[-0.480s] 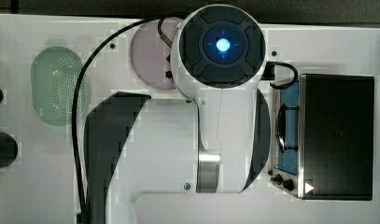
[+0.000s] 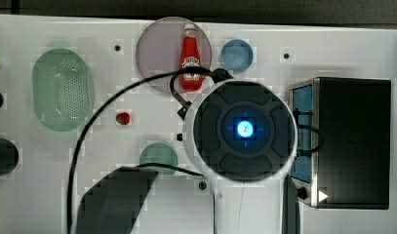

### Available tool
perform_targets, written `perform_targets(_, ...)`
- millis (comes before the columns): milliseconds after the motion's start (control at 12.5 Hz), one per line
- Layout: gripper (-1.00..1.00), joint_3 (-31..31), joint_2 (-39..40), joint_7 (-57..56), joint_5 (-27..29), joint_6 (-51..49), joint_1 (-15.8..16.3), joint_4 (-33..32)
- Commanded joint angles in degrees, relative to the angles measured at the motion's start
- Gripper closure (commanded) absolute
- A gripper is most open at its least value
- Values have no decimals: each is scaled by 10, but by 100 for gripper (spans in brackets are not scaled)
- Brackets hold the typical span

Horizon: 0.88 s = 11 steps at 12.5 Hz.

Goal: Pick ketchup from plate and place it on table.

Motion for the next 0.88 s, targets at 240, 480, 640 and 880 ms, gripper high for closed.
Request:
perform_targets(240, -100, 8, 38, 10, -1, 37, -8, 1)
perform_targets(480, -100, 17, 83, 0, -1, 54, -7, 2)
perform_targets(640, -100, 22, 116, -25, -1, 78, -5, 3)
perform_targets(880, -100, 26, 166, -88, -1, 147, -1, 11)
